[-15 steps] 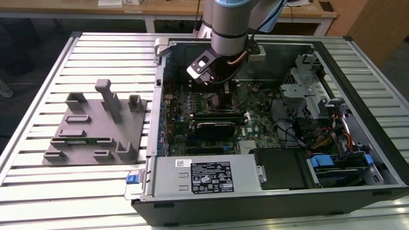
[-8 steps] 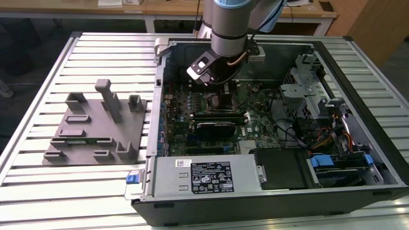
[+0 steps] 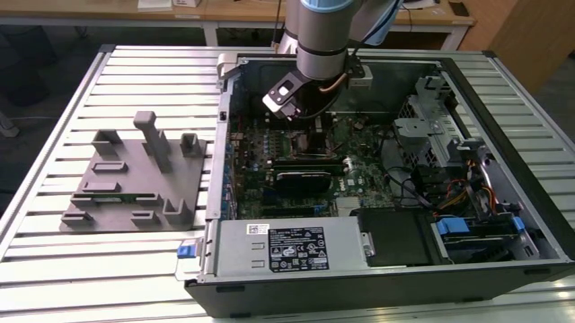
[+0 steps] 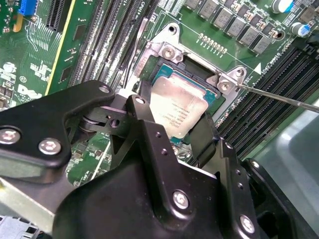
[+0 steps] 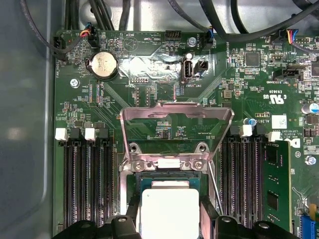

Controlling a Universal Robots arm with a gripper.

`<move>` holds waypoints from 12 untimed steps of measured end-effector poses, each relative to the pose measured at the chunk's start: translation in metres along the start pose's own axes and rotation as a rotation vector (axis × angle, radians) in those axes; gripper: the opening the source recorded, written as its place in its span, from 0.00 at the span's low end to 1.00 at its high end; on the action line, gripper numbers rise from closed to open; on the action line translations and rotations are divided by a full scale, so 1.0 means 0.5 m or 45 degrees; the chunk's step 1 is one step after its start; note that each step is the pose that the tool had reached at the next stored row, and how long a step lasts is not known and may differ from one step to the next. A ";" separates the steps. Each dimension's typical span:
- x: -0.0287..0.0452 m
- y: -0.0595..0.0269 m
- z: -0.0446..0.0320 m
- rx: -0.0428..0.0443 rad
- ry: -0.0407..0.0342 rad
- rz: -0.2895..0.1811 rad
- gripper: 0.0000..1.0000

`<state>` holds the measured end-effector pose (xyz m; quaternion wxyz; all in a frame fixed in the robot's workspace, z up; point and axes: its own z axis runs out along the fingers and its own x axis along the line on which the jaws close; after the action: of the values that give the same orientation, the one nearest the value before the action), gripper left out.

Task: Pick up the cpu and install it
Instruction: 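Place the cpu into insertion slot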

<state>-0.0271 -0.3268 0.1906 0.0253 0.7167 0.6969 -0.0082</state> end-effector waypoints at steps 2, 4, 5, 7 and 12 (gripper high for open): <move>0.000 0.000 0.001 0.000 0.0002 -0.006 0.55; 0.000 0.000 0.002 -0.001 0.0005 -0.010 0.55; 0.000 0.000 0.002 -0.001 0.0007 -0.010 0.55; 0.000 0.000 0.002 -0.001 0.0009 -0.011 0.55; 0.000 0.000 0.002 -0.001 0.0008 -0.011 0.55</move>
<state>-0.0271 -0.3266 0.1894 0.0253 0.7137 0.6999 -0.0078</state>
